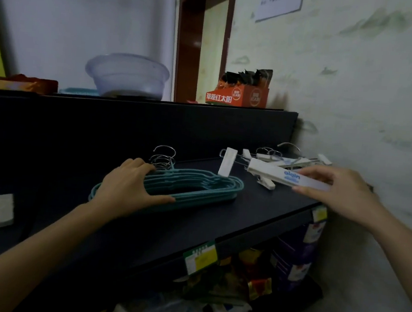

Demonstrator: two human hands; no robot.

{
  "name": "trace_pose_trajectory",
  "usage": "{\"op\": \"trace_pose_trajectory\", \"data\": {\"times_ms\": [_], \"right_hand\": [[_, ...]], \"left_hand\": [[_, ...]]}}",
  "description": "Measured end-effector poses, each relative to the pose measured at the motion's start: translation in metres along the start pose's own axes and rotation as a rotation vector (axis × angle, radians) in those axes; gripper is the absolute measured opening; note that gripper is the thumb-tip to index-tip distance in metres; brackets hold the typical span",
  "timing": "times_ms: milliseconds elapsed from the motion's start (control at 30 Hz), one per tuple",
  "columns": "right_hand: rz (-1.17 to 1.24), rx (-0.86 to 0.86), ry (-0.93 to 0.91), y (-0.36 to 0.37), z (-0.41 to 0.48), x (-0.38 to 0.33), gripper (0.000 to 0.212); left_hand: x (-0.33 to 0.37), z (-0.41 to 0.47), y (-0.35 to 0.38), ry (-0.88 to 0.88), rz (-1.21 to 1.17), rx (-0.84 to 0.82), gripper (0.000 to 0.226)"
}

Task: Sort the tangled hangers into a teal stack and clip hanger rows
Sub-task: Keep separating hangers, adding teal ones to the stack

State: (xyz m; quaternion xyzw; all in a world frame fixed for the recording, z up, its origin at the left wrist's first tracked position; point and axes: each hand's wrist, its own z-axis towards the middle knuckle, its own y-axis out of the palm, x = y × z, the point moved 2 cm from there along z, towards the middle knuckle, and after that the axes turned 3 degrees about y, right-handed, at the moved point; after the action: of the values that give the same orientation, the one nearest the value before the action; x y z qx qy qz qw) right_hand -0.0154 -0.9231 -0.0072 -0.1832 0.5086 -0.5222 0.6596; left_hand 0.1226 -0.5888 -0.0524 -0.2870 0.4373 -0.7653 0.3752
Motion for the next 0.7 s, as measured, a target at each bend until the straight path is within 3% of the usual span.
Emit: {"op": "trace_pose_trajectory", "data": {"times_ms": [100, 200, 600, 700], "right_hand": [[0.017, -0.042, -0.04, 0.011, 0.029, 0.006, 0.026], [0.058, -0.063, -0.074, 0.023, 0.051, 0.012, 0.029], [0.081, -0.163, -0.197, 0.047, 0.118, 0.035, 0.028], [0.079, -0.173, -0.213, 0.041, 0.137, 0.053, 0.026]], "left_hand": [[-0.001, 0.008, 0.01, -0.022, 0.021, -0.018, 0.12], [-0.002, 0.013, 0.014, -0.046, 0.052, -0.02, 0.126], [0.01, 0.023, 0.012, -0.092, 0.056, -0.105, 0.119], [0.029, 0.041, 0.015, -0.108, 0.004, -0.096, 0.106]]}}
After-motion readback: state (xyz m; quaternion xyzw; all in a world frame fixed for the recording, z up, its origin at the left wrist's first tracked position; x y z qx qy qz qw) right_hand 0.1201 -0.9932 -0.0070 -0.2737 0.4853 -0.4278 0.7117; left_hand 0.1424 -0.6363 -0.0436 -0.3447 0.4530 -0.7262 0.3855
